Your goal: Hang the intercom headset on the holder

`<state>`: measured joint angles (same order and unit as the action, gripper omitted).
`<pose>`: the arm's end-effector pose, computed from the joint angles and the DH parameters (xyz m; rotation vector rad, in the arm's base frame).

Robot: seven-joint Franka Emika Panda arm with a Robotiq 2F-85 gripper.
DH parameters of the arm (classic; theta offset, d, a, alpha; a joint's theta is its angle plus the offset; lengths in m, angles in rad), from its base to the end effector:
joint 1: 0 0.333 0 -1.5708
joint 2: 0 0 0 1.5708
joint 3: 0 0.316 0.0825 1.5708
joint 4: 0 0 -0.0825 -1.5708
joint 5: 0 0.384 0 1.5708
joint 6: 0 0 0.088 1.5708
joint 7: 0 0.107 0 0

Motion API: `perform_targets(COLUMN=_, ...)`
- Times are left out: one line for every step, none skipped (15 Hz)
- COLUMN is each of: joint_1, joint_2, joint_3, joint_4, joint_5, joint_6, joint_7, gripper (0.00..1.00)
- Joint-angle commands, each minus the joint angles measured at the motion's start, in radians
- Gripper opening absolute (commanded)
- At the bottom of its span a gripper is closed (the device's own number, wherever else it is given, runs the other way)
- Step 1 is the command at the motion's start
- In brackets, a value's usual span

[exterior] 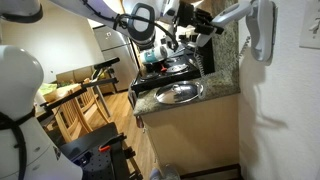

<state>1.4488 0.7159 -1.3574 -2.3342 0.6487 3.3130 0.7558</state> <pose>0.5507 0.0438 0.3801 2.3729 -1.2761 1.5847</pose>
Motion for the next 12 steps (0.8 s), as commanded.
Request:
perform_targets(joint_1=0.002, joint_2=0.072, joint_3=0.007, joint_4=-0.003, joint_5=0.012, joint_6=-0.002, joint_7=0.014, gripper=0.34)
perform_targets(joint_1=-0.013, joint_2=0.090, joint_3=0.020, joint_4=-0.005, joint_5=0.005, joint_6=0.002, joint_7=0.008, gripper=0.34)
perform_targets(joint_1=-0.025, joint_2=0.115, joint_3=0.028, joint_4=-0.004, joint_5=-0.003, joint_6=0.000, joint_7=0.001, gripper=0.34)
perform_targets(joint_1=-0.033, joint_2=0.202, joint_3=0.019, joint_4=0.005, joint_5=0.016, joint_6=-0.035, joint_7=0.022, gripper=0.34)
perform_targets(joint_1=-0.058, joint_2=0.210, joint_3=0.030, joint_4=0.014, joint_5=0.005, joint_6=-0.054, joint_7=0.013, gripper=0.34)
perform_targets(joint_1=-0.075, joint_2=0.249, joint_3=0.034, joint_4=0.020, joint_5=0.002, joint_6=-0.065, joint_7=0.014, gripper=0.34)
perform_targets(joint_1=-0.089, joint_2=0.286, joint_3=0.033, joint_4=0.029, joint_5=0.007, joint_6=-0.097, joint_7=0.024, gripper=0.34)
perform_targets(joint_1=-0.108, joint_2=0.304, joint_3=0.039, joint_4=0.030, joint_5=0.000, joint_6=-0.087, joint_7=0.017, gripper=0.34)
perform_targets(joint_1=-0.128, joint_2=0.318, joint_3=0.044, joint_4=0.041, joint_5=-0.001, joint_6=-0.099, joint_7=0.018, gripper=0.34)
perform_targets(joint_1=-0.145, joint_2=0.323, joint_3=0.051, joint_4=0.048, joint_5=0.005, joint_6=-0.113, joint_7=0.000, gripper=0.34)
perform_targets(joint_1=-0.162, joint_2=0.346, joint_3=0.048, joint_4=0.062, joint_5=-0.001, joint_6=-0.141, joint_7=0.000, gripper=0.34)
perform_targets(joint_1=-0.177, joint_2=0.354, joint_3=0.050, joint_4=0.072, joint_5=-0.007, joint_6=-0.151, joint_7=0.000, gripper=0.34)
